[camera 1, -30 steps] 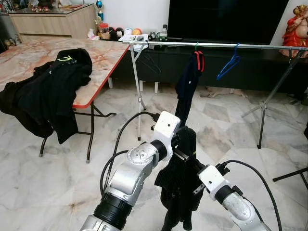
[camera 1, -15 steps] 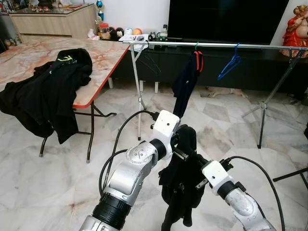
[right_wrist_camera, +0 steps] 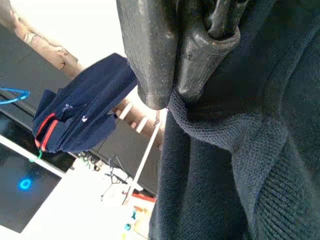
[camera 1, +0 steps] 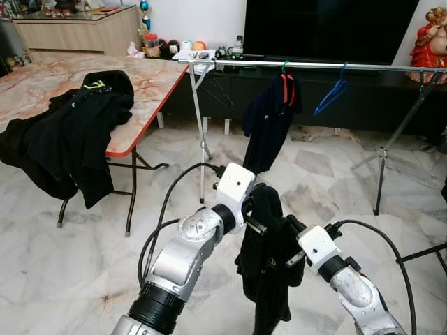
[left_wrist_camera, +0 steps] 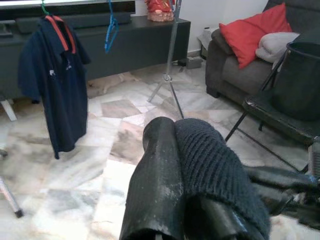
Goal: Hang hanger
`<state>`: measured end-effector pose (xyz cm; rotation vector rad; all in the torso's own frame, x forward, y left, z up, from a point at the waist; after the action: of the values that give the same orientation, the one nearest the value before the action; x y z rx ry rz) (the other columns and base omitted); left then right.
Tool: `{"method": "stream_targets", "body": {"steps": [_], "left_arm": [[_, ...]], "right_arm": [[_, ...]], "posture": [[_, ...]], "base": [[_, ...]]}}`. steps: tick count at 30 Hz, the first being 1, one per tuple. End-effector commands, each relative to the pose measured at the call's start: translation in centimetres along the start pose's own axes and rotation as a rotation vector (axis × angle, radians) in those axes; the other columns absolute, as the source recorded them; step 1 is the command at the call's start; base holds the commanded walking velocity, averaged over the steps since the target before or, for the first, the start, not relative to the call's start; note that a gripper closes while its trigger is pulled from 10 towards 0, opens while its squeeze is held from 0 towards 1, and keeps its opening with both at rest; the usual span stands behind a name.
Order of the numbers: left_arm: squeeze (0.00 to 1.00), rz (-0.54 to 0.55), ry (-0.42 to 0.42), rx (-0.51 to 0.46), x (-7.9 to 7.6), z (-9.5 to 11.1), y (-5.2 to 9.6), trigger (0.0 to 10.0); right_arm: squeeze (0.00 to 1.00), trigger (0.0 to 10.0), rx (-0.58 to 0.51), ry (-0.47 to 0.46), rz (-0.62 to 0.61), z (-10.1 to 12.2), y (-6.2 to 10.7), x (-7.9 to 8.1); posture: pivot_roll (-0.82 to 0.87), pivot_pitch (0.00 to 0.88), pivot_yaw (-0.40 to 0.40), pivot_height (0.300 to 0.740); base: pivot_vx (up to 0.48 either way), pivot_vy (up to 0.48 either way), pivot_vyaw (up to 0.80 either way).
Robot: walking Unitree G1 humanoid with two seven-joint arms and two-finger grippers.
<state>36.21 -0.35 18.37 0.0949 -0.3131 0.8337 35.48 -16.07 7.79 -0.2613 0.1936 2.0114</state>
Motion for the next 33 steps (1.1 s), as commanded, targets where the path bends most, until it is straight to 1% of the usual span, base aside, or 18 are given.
{"method": "stream_targets", "body": {"steps": [1, 2, 3, 7, 11, 12, 13, 14, 15, 17, 19, 22, 23, 24, 27, 28, 31, 33], "left_arm": [[0.53, 0.011, -0.034, 0.006, 0.2, -0.3, 0.1, 10.0], [0.53, 0.015, -0.042, 0.009, 0.3, -0.4, 0.2, 10.0], [1.00, 0.020, -0.060, 0.015, 0.4, -0.6, 0.3, 10.0], [1.00, 0.038, -0.098, 0.036, 0.9, -1.3, 0.6, 10.0], [1.00, 0.038, -0.121, 0.042, 1.0, -1.5, 0.7, 10.0], [1.00, 0.035, -0.142, 0.046, 1.0, -1.6, 0.8, 10.0], [0.80, 0.028, -0.159, 0.049, 0.9, -1.8, 0.8, 10.0], [0.80, 0.025, -0.164, 0.049, 0.8, -1.8, 0.8, 10.0], [0.00, 0.023, -0.177, 0.047, 0.7, -1.9, 0.8, 10.0], [0.00, 0.022, -0.189, 0.044, 0.6, -1.9, 0.8, 10.0], [0.00, 0.006, -0.191, 0.028, 0.0, -1.9, 0.7, 10.0], [0.00, -0.012, -0.208, 0.023, -0.6, -1.9, 0.7, 10.0], [0.00, -0.026, -0.221, 0.021, -0.9, -2.0, 0.7, 10.0], [0.00, -0.054, -0.240, 0.019, -1.7, -2.1, 0.7, 10.0], [0.00, -0.076, -0.257, 0.016, -2.4, -2.3, 0.6, 10.0], [0.00, -0.082, -0.274, 0.012, -2.6, -2.3, 0.6, 10.0], [0.00, -0.077, -0.288, 0.004, -2.6, -2.2, 0.6, 10.0], [0.00, -0.076, -0.331, 0.007, -2.5, -2.2, 0.7, 10.0]], "right_arm": [[0.00, 0.0, -0.043, 0.000, -0.024, 1.2, -0.1, -1.1], [0.00, 0.0, -0.045, -0.001, -0.026, 1.3, 0.0, -1.2], [0.00, 0.0, -0.050, -0.006, -0.036, 1.4, 0.0, -1.5], [0.00, 0.0, -0.087, -0.038, -0.082, 2.4, 0.1, -2.9], [0.00, 0.0, -0.114, -0.060, -0.108, 3.1, 0.0, -3.6], [0.00, 0.0, -0.131, -0.072, -0.121, 3.6, -0.1, -4.0], [0.00, 0.0, -0.150, -0.086, -0.133, 4.1, -0.2, -4.4], [0.00, 0.0, -0.158, -0.091, -0.137, 4.3, -0.2, -4.6], [0.00, 0.0, -0.173, -0.102, -0.141, 4.8, -0.3, -4.8], [0.00, 0.0, -0.185, -0.111, -0.143, 5.2, -0.4, -5.0], [0.00, 0.0, -0.221, -0.121, -0.134, 6.3, -0.7, -5.1], [0.00, 0.0, -0.241, -0.126, -0.126, 7.1, -0.9, -5.1], [0.00, 0.0, -0.251, -0.128, -0.121, 7.4, -1.1, -5.1], [0.00, 0.0, -0.269, -0.135, -0.112, 8.1, -1.3, -5.0], [0.00, 0.0, -0.280, -0.150, -0.096, 8.6, -1.6, -4.9], [0.00, 0.0, -0.282, -0.157, -0.074, 8.9, -1.8, -4.6], [0.00, 0.0, -0.289, -0.157, -0.052, 9.4, -2.2, -4.2], [0.00, 0.0, -0.296, -0.159, -0.045, 9.8, -2.4, -4.1]], "posture": [[0.05, 0.022, -0.011, 0.740], [0.05, 0.022, -0.011, 0.740], [0.05, 0.022, -0.011, 0.740], [0.05, 0.024, -0.013, 0.740], [0.05, 0.024, -0.013, 0.740], [0.06, 0.023, -0.014, 0.740], [0.06, 0.023, -0.014, 0.740], [0.06, 0.023, -0.014, 0.740], [0.06, 0.023, -0.014, 0.740], [0.05, 0.021, -0.015, 0.740], [0.05, 0.021, -0.015, 0.740], [0.05, 0.021, -0.015, 0.740], [0.05, 0.021, -0.015, 0.740], [0.05, 0.016, -0.014, 0.740], [0.05, 0.014, -0.016, 0.740], [0.05, 0.014, -0.016, 0.740], [0.05, 0.013, -0.020, 0.740], [0.05, 0.012, -0.021, 0.740]], "base": [[0.000, 0.000, 0.00], [0.000, 0.000, 0.00], [0.000, 0.000, 0.00], [0.000, 0.000, 0.00], [0.000, 0.000, 0.00], [0.000, 0.000, 0.00], [0.000, 0.000, 0.00], [0.000, 0.000, 0.00], [0.000, 0.000, 0.00], [0.000, 0.000, 0.00], [0.000, 0.000, 0.00], [0.000, 0.000, 0.00], [0.000, 0.000, 0.00], [0.000, 0.000, 0.00], [0.000, 0.000, 0.00], [0.000, 0.000, 0.00], [0.000, 0.000, 0.00], [0.000, 0.000, 0.00]]}}
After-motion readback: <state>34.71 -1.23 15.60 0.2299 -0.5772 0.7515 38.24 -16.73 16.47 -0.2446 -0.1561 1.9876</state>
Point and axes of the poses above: a point about 5 cm out from each wrist's last joint towards the gripper, its own y axis pointing back from the gripper into the wrist, its own z axis along the axis of the wrist's last joint, x = y × z, the point moved 5 cm from there along -y, pointing out of the wrist towards the gripper, and after that the axes turned 15 degrees about -y, right-handed, at the moved point
